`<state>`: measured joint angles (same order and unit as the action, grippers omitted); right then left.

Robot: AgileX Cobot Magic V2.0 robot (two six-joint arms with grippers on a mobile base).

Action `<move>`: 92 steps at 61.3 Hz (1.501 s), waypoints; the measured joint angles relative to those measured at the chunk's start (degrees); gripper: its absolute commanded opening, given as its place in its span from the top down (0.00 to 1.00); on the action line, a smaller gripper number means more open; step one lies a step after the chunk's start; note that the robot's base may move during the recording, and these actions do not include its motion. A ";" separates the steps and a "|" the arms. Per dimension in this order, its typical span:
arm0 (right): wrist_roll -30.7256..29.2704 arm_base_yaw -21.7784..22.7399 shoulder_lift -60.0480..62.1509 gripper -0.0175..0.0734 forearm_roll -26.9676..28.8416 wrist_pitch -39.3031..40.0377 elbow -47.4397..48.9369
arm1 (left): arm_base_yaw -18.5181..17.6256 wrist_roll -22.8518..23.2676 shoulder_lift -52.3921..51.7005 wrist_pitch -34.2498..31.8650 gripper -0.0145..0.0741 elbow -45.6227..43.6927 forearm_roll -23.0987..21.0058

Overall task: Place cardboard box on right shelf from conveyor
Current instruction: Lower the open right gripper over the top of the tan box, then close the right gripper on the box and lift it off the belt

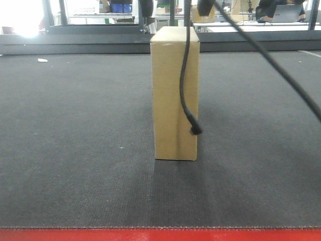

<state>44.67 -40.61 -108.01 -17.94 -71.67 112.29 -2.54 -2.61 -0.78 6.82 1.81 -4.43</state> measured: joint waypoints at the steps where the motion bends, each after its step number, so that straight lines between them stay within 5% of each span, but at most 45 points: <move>1: 0.25 0.00 -0.03 0.12 0.00 0.00 0.00 | 0.00 0.00 0.00 0.00 0.97 0.00 0.00; 42: 4.08 0.82 -5.80 0.13 0.46 0.00 -0.44 | 0.00 0.00 0.00 0.00 0.97 0.00 0.00; 63: 3.08 1.70 -6.69 0.63 2.13 0.71 -1.24 | 0.00 0.00 0.00 0.00 0.97 0.00 0.00; 92: -16.57 8.46 5.12 0.64 2.57 2.16 -4.38 | 0.00 0.00 0.00 0.00 0.97 0.00 0.00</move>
<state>28.10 -32.14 -102.89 -15.37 -69.51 107.91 -2.54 -2.61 -0.78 6.82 1.81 -4.43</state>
